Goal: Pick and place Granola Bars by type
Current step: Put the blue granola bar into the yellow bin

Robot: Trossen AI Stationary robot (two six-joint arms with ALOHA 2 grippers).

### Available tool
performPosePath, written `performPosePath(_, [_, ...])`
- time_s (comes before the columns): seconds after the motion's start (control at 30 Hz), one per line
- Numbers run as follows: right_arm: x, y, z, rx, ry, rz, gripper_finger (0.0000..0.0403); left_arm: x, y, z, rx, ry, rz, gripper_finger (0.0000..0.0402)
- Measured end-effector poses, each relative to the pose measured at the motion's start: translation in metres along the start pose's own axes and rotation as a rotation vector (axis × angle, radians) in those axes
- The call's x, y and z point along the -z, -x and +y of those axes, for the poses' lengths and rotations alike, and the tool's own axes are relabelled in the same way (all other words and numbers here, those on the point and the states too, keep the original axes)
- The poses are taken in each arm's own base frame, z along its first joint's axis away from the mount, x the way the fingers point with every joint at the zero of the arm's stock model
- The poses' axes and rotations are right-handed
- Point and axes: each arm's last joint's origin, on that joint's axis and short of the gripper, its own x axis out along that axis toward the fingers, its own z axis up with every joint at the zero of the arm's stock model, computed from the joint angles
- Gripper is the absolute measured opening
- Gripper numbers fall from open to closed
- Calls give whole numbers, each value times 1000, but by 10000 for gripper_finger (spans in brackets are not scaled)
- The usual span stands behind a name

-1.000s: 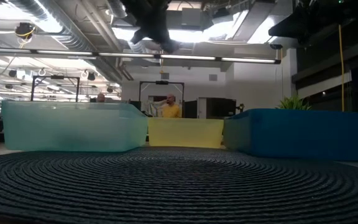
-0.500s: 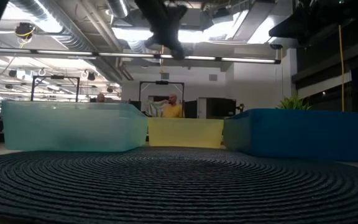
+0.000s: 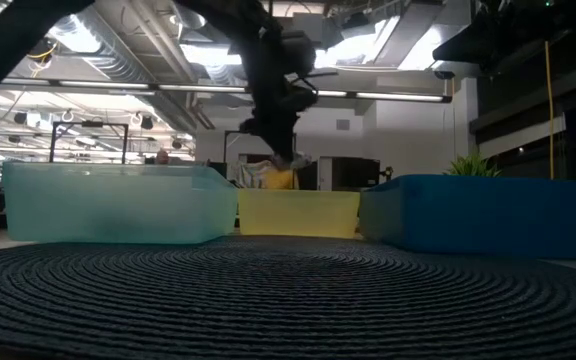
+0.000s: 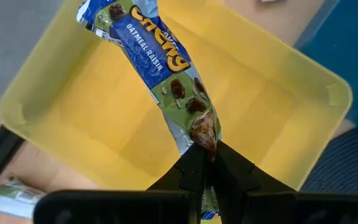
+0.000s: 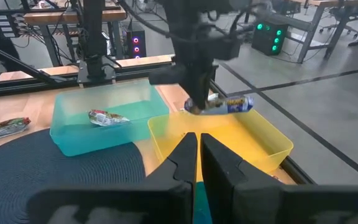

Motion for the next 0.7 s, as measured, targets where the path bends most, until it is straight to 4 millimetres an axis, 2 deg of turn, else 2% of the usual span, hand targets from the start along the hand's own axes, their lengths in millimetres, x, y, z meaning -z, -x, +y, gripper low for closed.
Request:
performPosePath(0.37, [1,0,0,0,2,6,26,0,-10,2,-22,4,15,17])
performPosePath(0.63, [1,0,0,1,2,6,26,5,-52,-1,-4,10,117,17])
performPosePath(0.7, [1,0,0,1,1,6,26,6,-57,-3,6,15,130,17])
